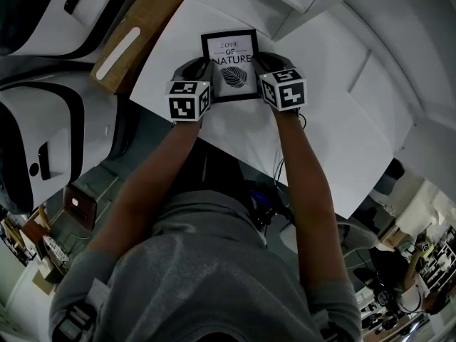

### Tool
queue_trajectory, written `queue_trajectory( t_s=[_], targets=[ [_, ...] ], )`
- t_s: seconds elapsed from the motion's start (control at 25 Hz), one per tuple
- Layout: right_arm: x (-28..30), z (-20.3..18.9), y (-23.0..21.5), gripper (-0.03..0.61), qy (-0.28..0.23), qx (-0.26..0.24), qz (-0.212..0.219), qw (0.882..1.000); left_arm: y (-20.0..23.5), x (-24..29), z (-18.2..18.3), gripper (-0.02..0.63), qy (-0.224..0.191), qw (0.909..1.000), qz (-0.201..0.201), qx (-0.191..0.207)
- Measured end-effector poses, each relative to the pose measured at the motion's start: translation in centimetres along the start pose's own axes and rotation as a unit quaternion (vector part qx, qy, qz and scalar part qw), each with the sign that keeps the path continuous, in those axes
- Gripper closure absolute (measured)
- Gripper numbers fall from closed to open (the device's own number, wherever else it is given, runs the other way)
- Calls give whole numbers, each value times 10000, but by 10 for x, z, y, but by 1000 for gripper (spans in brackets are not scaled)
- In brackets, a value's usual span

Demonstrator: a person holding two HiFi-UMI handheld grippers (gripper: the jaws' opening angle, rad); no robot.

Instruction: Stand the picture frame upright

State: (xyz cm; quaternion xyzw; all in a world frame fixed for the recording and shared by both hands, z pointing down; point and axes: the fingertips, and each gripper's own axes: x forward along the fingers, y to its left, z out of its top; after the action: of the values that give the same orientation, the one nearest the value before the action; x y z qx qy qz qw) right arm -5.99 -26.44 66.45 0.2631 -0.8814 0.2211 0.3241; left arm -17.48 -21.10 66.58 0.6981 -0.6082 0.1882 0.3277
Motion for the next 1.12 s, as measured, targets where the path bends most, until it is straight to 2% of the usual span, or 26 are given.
queue_trajectory(
  t_s=[0.6,1.12],
  targets=[
    [-20,-26,0,489,-3,511,-268,9983,-15,9,-3,537,166,9977,-334,570],
    [-51,-61,2,495,112,846,-438,9954,-46,12,-12,538,354,9890,-880,1132]
  ],
)
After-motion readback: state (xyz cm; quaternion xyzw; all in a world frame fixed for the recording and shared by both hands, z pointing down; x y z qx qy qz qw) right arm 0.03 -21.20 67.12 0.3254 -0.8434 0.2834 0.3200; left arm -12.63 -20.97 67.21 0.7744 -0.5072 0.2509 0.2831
